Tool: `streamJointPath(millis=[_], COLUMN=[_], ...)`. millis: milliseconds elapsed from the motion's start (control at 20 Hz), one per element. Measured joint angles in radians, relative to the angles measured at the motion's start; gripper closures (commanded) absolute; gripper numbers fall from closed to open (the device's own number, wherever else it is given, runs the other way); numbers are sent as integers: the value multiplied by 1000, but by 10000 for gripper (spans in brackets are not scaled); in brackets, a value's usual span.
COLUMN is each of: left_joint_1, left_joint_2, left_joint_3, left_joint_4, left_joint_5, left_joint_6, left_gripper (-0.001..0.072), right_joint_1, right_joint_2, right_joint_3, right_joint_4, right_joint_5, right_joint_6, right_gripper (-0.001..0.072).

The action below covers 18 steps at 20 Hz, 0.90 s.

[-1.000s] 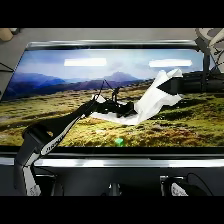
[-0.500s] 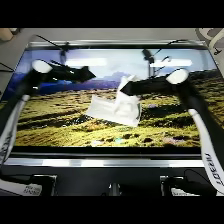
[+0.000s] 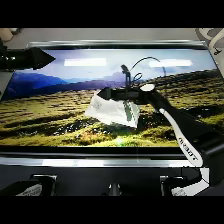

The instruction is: Fold the shirts.

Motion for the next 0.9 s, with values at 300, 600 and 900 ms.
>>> streamJointPath(millis=[300, 600, 900], left_joint_1=[6, -6, -58], left_joint_2=[23, 26, 26], left_joint_3=[-39, -57, -60], left_joint_4=[23, 27, 27], left_joint_5=[-23, -25, -26], left_joint_6=[19, 24, 25], left_gripper=[681, 681, 681], right_joint_1=[-266, -307, -272], right_joint_2=[95, 79, 25], right_joint_3=[-43, -224, -260], right_joint_4=[-570, -585, -368], right_joint_5=[309, 255, 55], right_joint_6=[199, 270, 260], right_gripper=[38, 80, 693])
